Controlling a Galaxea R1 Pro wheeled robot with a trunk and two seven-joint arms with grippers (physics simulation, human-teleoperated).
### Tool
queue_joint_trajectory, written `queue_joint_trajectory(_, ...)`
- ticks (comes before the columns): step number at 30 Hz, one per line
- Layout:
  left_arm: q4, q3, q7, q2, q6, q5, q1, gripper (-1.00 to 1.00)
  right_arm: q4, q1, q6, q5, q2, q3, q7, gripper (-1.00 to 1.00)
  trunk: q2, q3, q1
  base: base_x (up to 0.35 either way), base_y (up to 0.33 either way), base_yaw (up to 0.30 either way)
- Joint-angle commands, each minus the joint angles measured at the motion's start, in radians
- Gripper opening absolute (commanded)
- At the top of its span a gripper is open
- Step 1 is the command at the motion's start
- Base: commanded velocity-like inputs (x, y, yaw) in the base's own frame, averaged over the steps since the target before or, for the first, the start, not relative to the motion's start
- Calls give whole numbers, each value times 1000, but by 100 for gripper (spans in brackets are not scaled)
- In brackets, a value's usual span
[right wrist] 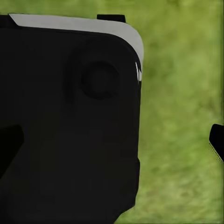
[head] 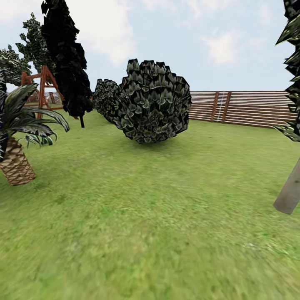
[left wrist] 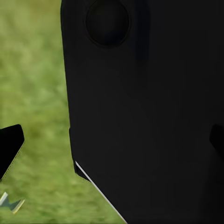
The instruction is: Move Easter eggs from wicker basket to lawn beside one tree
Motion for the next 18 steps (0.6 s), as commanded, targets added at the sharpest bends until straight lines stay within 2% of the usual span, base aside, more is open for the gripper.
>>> queue_joint_trajectory(1,-2,0,0,0,1,0,1,100,1,-1,0,1,0,0,0,100,0,-1,1,341,0,0)
queue_joint_trajectory(18,-2,0,0,0,1,0,1,100,1,-1,0,1,0,0,0,100,0,-1,1,341,0,0)
